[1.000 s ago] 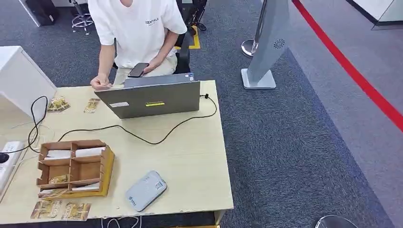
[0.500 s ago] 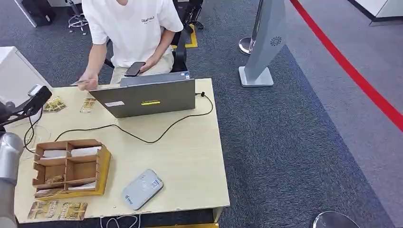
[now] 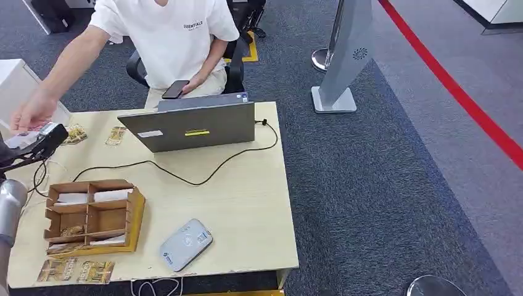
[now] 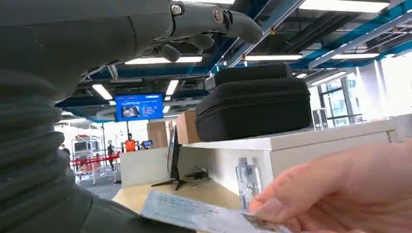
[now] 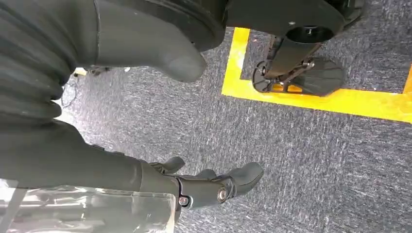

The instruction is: Pass the card to the sensor for recognition and then transmit it.

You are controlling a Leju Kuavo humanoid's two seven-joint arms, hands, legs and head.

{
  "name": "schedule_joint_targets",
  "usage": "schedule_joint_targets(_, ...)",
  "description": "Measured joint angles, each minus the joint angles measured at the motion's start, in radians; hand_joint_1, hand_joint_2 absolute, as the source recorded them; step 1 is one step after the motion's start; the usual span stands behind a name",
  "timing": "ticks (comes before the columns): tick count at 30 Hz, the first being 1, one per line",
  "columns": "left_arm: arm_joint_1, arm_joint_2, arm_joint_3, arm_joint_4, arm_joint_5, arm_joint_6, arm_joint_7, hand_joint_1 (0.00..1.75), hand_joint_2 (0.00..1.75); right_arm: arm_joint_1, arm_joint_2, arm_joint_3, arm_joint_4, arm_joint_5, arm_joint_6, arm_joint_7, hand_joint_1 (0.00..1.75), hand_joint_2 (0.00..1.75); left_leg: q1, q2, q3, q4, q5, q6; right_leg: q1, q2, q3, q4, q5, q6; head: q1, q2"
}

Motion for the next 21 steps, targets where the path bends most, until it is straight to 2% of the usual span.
schedule_joint_targets(5,0.015,-0.002,-0.012,0.0,0.013,0.0,0.008,0.0,1.75,0.0,0.0,0.004,0.0,-0.001,0.0,-0.001,0.0,1.75,0.0,0.0,0.0,0.0,0.0,0.0,0.0,0.0,0.0,0.0,0.0,0.0,0.0,0.0)
schedule_joint_targets(6,0.018,-0.003,-0.012,0.0,0.016,-0.001,0.009,1.75,1.75,0.0,0.0,0.004,0.0,-0.001,0.0,-0.002,0.0,1.75,0.0,0.0,0.0,0.0,0.0,0.0,0.0,0.0,0.0,0.0,0.0,0.0,0.0,0.0)
schedule_joint_targets(12,0.033,-0.007,-0.016,0.0,0.034,-0.01,-0.012,1.75,1.75,0.0,0.0,0.005,0.0,-0.006,0.0,-0.002,0.0,1.75,0.0,0.0,0.0,0.0,0.0,0.0,0.0,0.0,0.0,0.0,0.0,0.0,0.0,0.0)
schedule_joint_targets(21,0.049,-0.012,-0.034,-0.011,0.033,-0.013,-0.013,1.75,1.75,0.0,0.0,0.005,0.0,-0.012,0.0,-0.002,0.0,1.75,0.0,0.0,0.0,0.0,0.0,0.0,0.0,0.0,-0.001,0.0,0.0,0.0,0.0,0.0)
